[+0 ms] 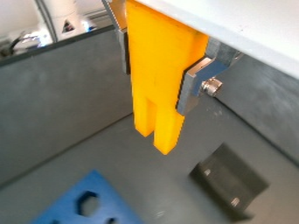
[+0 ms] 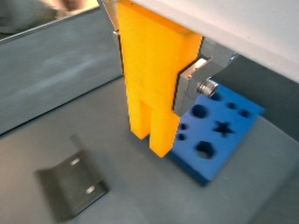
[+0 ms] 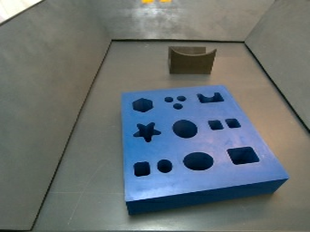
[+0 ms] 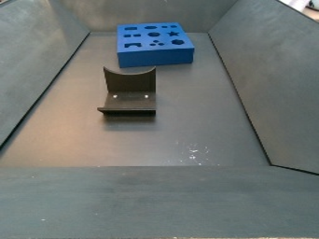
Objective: Pick up the double-square object. Move up. Move to above the board. Insert the double-square object.
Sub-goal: Move to above the board, then insert the double-square object.
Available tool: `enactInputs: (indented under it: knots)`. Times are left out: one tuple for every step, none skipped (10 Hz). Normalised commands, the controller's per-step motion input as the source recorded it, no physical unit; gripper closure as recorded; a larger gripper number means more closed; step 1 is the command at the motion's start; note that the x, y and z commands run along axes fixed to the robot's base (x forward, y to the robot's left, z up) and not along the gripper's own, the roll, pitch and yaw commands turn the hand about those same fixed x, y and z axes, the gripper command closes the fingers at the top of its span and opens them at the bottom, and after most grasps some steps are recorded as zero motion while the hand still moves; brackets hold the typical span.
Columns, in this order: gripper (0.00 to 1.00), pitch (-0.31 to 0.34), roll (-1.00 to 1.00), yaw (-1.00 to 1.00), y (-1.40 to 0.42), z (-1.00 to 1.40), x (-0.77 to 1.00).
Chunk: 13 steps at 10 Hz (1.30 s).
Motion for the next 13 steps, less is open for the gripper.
enactInputs:
  knots:
    - [1.0,0.326,-0.05,-0.62,-1.0,0.04,-0.04]
    - [1.0,0.275,-0.04,-0.4,-1.0,0.05,-0.03]
    - [1.0,0.21,-0.03,-0.19,-0.98,0.06,0.0]
    - [1.0,0.175,-0.02,-0.08,-0.7,0.04,0.02]
    - [1.0,0.141,0.0,-0.03,-0.33,0.03,0.05]
    - [1.0,0.118,-0.01,-0.01,-0.19,0.02,0.05]
    - [1.0,0.0,0.0,0.0,0.0,-0.02,0.03]
    - [1.0,0.0,0.02,0.18,-0.14,-0.11,0.27]
    - [1.0,-0.056,0.0,0.33,-0.12,-0.14,0.59]
    - [1.0,-0.104,0.0,0.38,-0.08,-0.14,0.67]
    - [1.0,-0.084,-0.01,0.39,-0.07,-0.13,0.7]
    - [1.0,-0.064,0.0,0.38,-0.07,-0.13,0.74]
    - [1.0,0.0,0.0,0.33,-0.12,0.0,0.87]
